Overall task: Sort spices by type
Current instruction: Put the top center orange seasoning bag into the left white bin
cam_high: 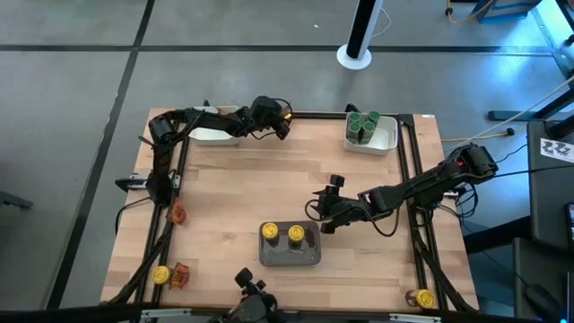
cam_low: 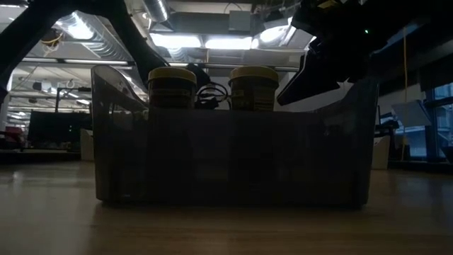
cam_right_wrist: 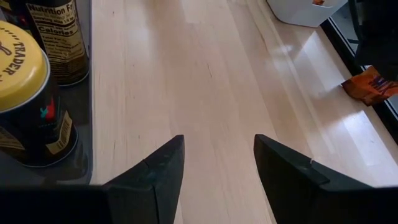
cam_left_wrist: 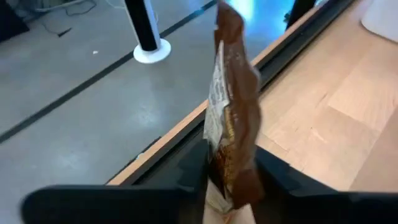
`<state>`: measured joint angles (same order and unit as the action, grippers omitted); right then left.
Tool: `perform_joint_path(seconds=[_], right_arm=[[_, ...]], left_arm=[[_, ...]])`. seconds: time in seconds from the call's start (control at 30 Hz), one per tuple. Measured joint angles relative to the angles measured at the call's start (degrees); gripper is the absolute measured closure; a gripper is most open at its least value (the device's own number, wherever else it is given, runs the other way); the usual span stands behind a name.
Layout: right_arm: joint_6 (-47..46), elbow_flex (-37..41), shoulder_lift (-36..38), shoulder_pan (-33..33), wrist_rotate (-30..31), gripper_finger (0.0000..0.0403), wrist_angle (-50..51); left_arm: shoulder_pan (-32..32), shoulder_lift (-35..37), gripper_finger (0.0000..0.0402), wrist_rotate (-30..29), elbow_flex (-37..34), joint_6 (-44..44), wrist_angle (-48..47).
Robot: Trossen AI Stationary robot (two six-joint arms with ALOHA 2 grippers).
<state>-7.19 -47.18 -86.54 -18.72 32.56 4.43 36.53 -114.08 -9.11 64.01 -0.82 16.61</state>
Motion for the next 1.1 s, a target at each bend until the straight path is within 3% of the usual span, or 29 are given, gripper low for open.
perform_joint_path(seconds=[0.17, 0.6, 1.1], right_arm=[[0.0, 0.0, 0.0, 0.0, 0.0, 0.0208, 0.0], [0.0, 0.0, 0.0, 0.0, 0.0, 0.0208, 0.2], [-0.3, 0.0, 0.0, 0.0, -1.1, 0.0208, 0.2]], left_arm=[[0.0, 0.0, 0.0391, 0.6, 0.0, 4.3, -0.7], [-1.8, 1.3, 0.04, -0.2, -0.1, 11.6, -2.5], [-3.9, 21.3, 0.0401, -1.2, -0.1, 15.6, -20.7]])
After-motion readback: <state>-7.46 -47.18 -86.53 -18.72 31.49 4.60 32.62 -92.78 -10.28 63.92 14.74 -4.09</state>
